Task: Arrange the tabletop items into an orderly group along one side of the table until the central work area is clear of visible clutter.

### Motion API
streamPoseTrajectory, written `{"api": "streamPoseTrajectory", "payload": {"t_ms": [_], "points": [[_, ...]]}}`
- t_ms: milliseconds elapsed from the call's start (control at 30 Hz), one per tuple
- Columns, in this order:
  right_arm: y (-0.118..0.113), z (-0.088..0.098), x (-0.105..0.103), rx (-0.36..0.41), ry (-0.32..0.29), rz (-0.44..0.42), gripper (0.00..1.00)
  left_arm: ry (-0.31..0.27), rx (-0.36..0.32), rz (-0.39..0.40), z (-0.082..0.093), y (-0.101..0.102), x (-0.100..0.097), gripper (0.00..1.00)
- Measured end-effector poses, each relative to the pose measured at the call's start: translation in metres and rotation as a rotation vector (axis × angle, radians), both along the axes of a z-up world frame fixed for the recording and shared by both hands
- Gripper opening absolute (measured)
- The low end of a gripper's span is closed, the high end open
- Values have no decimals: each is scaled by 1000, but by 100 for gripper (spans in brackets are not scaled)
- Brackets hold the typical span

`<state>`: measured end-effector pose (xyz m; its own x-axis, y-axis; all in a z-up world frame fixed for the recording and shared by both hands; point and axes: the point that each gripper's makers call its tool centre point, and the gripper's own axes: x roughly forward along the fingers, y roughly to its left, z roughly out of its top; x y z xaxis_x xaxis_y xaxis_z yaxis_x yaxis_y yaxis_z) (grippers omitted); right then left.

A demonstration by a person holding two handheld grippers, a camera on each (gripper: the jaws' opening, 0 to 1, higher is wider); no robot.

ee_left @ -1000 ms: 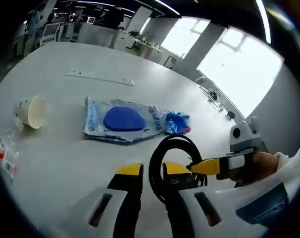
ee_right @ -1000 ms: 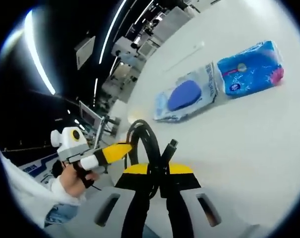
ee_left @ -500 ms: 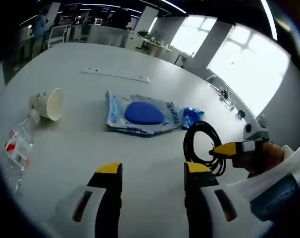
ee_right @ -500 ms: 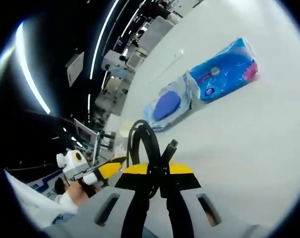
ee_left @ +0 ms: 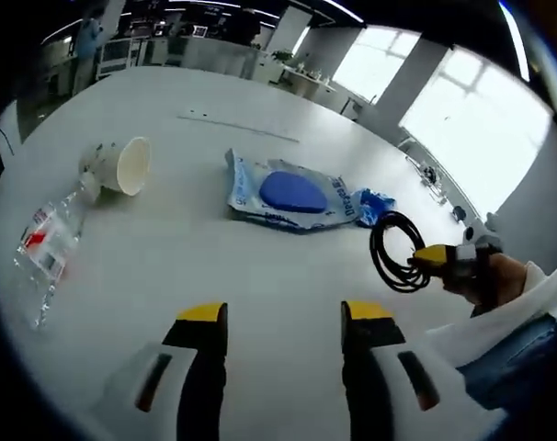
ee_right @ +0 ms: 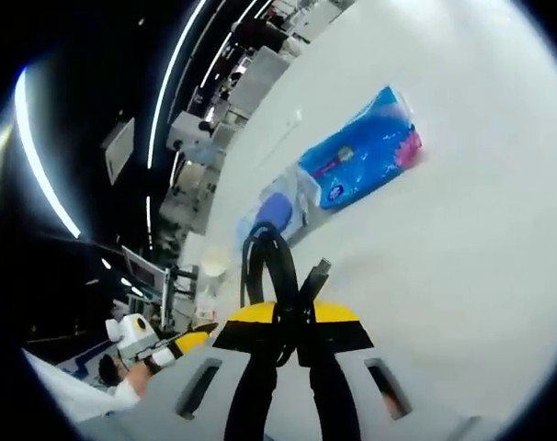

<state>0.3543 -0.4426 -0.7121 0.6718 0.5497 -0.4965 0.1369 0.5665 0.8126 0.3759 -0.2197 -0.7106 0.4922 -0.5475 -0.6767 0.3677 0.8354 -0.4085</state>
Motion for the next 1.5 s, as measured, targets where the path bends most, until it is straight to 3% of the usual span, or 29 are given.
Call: {"api": "streamPoseTrajectory", "payload": {"t_ms": [67,233,400,867,1233,1500], "points": [[-3,-1,0,-2,7,-11,9,6,36,-7,-4,6,-2,44],[-13,-8,1,-3,26,-36,9,10,14,24,-4,11,-2,44],[-25,-19,3,22,62,-104,10,30,-1,22,-8,11,-7,43],[-43,-31,5,10,85,-155,10,43,3,-5,-11,7,-13,42],[-48,-42,1,-68,125,-174,11,46,-7,-4,-12,7,-13,41],[-51,-44,-1,-130,115,-140,12,50,-17,8,-13,9,-13,42]]}}
